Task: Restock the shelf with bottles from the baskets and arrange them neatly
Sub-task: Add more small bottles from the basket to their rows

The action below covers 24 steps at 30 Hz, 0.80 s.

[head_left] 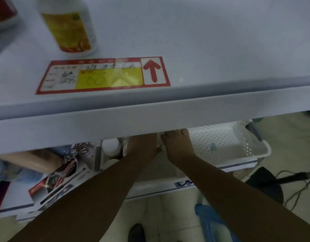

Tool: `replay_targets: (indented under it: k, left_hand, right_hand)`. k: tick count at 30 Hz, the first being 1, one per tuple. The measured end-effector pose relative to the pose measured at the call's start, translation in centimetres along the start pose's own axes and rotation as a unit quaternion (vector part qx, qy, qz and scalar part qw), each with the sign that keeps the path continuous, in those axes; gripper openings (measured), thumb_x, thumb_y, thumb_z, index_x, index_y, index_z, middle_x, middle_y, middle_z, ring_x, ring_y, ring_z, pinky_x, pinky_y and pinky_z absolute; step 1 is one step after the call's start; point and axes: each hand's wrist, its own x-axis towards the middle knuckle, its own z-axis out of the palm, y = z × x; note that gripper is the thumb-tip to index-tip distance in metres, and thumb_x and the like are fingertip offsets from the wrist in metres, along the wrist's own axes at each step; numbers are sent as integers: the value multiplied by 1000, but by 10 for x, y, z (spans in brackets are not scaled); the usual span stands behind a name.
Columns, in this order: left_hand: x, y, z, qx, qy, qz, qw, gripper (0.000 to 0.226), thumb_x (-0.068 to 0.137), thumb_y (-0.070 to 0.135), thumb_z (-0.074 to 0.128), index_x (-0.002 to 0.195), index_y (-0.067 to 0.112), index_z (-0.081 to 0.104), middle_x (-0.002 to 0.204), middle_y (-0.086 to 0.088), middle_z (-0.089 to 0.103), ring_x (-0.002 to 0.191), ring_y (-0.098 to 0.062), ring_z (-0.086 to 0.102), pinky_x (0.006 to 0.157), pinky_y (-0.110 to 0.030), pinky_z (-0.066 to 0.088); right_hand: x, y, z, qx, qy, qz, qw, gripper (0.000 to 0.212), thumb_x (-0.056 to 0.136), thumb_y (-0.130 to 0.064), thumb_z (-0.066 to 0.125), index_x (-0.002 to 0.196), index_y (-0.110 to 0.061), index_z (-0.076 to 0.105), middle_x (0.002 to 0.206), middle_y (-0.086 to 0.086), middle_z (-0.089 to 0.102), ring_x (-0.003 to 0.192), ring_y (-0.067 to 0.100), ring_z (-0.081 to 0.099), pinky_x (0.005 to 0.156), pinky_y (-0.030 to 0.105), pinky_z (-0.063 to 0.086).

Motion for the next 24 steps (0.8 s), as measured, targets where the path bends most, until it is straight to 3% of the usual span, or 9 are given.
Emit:
replay_targets:
  k: [5,8,11,14,17,19,22,24]
  left_hand:
    - [4,10,-3,93,-2,-8,996,47,91,56,38,116,21,56,118,-3,64,108,-24,58,96,-41,38]
    - [7,9,-9,54,-5,-17,998,29,90,44,46,103,23,61,107,1,69,98,-21,63,91,-36,36]
    - [8,4,-20,18,-13,-18,1000,27,88,40,49,108,24,58,115,-1,66,107,-22,60,99,-39,32]
    - [-3,-4,-42,-105,34,-15,994,30,87,37,54,112,21,58,118,-2,64,110,-23,57,98,-35,37]
    - [-29,-13,-83,-380,46,-11,924,6,83,28,65,85,22,65,89,-1,69,83,-16,62,72,-14,43]
    - [-55,-18,-116,-496,19,-27,868,13,78,28,72,72,34,63,75,11,67,76,-11,64,70,-20,49]
    - [-99,-22,-157,-593,-4,-35,804,16,78,18,73,71,32,71,70,13,72,69,-2,67,64,-21,55]
    - [-126,-22,-186,-629,-15,-30,777,15,82,16,69,77,29,74,75,10,75,70,-4,69,64,-20,56]
  right_hand:
    - [2,2,4,7,13,-11,1000,33,84,-15,50,114,-18,60,116,5,56,118,26,41,100,41,26]
    - [2,3,6,22,26,-16,999,32,82,-13,49,112,-18,59,112,4,58,112,26,44,96,41,27]
    - [1,6,2,62,29,-16,998,33,81,-17,53,114,-21,57,114,1,61,112,24,46,95,38,27]
    - [-10,16,-12,200,75,14,977,39,85,-31,59,123,-21,58,121,1,60,115,22,48,96,32,30]
    - [-38,23,-47,453,77,83,884,32,82,-28,70,111,-16,65,110,5,64,98,18,58,86,20,40]
    - [-60,29,-76,565,49,73,820,22,77,-23,75,97,-18,67,101,5,67,81,15,61,76,20,47]
    - [-91,37,-127,570,11,-6,821,12,77,-24,75,86,-26,67,89,-5,68,76,6,61,67,8,45]
    - [-110,40,-162,592,21,-62,804,11,76,-21,75,78,-29,68,78,-6,68,67,5,62,61,18,50]
